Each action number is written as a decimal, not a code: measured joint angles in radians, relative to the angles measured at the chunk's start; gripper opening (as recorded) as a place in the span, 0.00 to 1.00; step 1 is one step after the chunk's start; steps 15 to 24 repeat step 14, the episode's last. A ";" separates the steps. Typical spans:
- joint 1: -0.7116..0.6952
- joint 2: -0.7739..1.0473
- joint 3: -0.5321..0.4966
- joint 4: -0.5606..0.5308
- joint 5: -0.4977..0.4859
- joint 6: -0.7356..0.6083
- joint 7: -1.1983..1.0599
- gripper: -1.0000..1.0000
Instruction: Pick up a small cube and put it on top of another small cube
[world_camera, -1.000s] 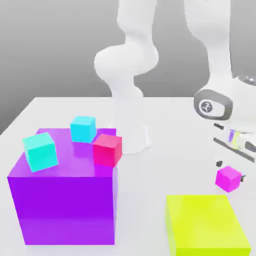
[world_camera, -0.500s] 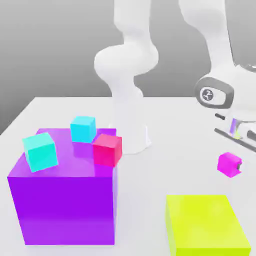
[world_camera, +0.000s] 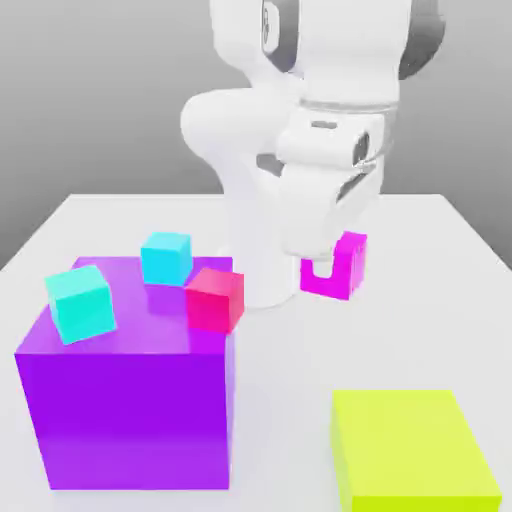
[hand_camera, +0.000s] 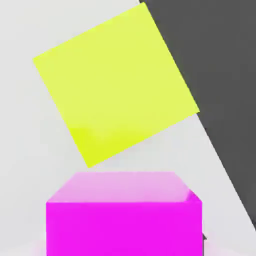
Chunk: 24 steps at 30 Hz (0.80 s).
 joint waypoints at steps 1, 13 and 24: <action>-0.036 -0.025 -0.020 0.014 -0.007 -0.040 0.025 0.00; -0.082 0.021 -0.052 -0.083 -0.014 0.099 0.046 1.00; -0.082 0.021 -0.052 -0.083 -0.014 0.099 0.046 1.00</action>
